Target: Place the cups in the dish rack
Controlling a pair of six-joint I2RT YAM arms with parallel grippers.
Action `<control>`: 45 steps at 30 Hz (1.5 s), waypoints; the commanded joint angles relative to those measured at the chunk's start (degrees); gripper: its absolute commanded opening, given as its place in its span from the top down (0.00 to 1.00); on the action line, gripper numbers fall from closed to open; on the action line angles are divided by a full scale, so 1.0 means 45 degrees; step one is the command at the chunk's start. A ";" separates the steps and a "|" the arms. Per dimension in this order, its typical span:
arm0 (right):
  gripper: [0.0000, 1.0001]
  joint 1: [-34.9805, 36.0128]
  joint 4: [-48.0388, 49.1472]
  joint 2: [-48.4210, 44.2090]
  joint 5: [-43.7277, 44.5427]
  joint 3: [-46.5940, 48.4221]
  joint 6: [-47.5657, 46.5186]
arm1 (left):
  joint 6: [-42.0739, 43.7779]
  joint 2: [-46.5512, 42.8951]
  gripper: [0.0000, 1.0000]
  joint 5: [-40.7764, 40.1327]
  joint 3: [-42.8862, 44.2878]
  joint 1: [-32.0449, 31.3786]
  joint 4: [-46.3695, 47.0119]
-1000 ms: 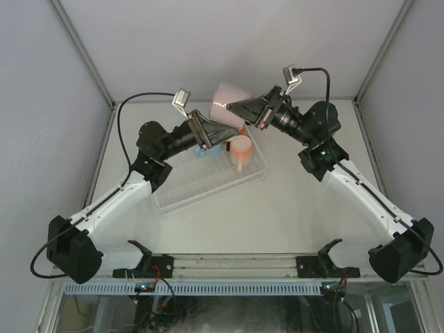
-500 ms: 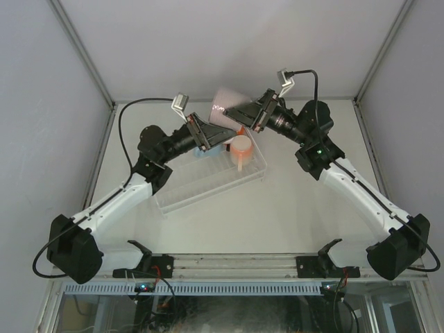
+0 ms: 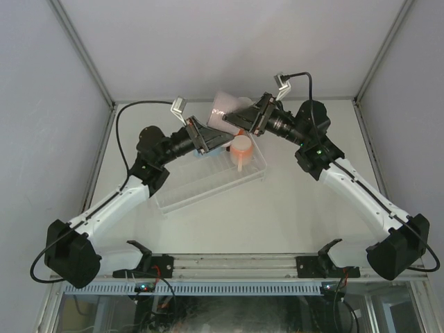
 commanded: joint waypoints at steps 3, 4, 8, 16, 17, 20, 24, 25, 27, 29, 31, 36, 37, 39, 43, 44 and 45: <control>0.55 -0.0119 0.0703 -0.0505 -0.0035 0.0031 -0.0414 | 0.1427 -0.0836 1.00 -0.0480 -0.0208 0.0277 -0.0496; 0.55 -0.0131 0.0633 -0.0542 -0.0021 -0.0017 -0.0454 | 0.1567 -0.0899 1.00 -0.0533 -0.0199 0.0290 -0.0703; 0.54 -0.0269 0.0491 -0.0717 0.0051 -0.0382 -0.0532 | 0.2019 -0.1035 1.00 -0.0556 -0.0240 0.0334 -0.1313; 0.54 -0.0408 0.0293 -0.0837 0.0122 -0.0906 -0.0622 | 0.2485 -0.1191 1.00 -0.0600 -0.0370 0.0334 -0.1811; 0.53 -0.0419 0.0247 -0.0871 0.0145 -0.0977 -0.0651 | 0.2534 -0.1207 1.00 -0.0587 -0.0415 0.0334 -0.1836; 0.53 -0.0517 0.0079 -0.1005 0.0172 -0.1243 -0.0765 | 0.2872 -0.1283 1.00 -0.0620 -0.0456 0.0519 -0.2302; 0.53 -0.0834 -0.0183 -0.1291 0.0154 -0.1795 -0.0896 | 0.3748 -0.1359 1.00 -0.0778 -0.0469 0.0705 -0.3282; 0.53 -0.0955 -0.0250 -0.1355 0.0130 -0.1955 -0.0898 | 0.3905 -0.1393 1.00 -0.0812 -0.0507 0.0705 -0.3475; 0.53 -0.1167 -0.0199 -0.1488 0.0004 -0.2368 -0.0832 | 0.4092 -0.1403 1.00 -0.0831 -0.0613 0.0721 -0.3616; 0.53 -0.1274 -0.0156 -0.1581 -0.0034 -0.2721 -0.0816 | 0.4234 -0.1355 1.00 -0.0828 -0.0661 0.0714 -0.3723; 0.53 -0.1340 -0.0297 -0.1645 -0.0021 -0.2870 -0.0889 | 0.4507 -0.1320 1.00 -0.0898 -0.0625 0.0719 -0.4098; 0.52 -0.1652 -0.0614 -0.1984 0.0002 -0.3373 -0.1053 | 0.5839 -0.1206 1.00 -0.1263 -0.0332 0.0724 -0.5516; 0.52 -0.1746 -0.0643 -0.2074 -0.0009 -0.3505 -0.1064 | 0.6090 -0.1175 1.00 -0.1319 -0.0270 0.0724 -0.5776; 0.51 -0.1957 -0.0847 -0.2270 -0.0048 -0.3684 -0.1153 | 0.6626 -0.1089 1.00 -0.1535 -0.0143 0.0704 -0.6356; 0.42 -0.2281 -0.1393 -0.2602 -0.0111 -0.3746 -0.1593 | 0.7920 -0.0823 1.00 -0.2014 0.0274 0.0640 -0.7607; 0.39 -0.2349 -0.1563 -0.2702 -0.0142 -0.3742 -0.1674 | 0.8181 -0.0709 1.00 -0.2053 0.0357 0.0628 -0.7869; 0.37 -0.2409 -0.1726 -0.2779 -0.0137 -0.3743 -0.1796 | 0.8414 -0.0632 1.00 -0.2148 0.0448 0.0615 -0.8096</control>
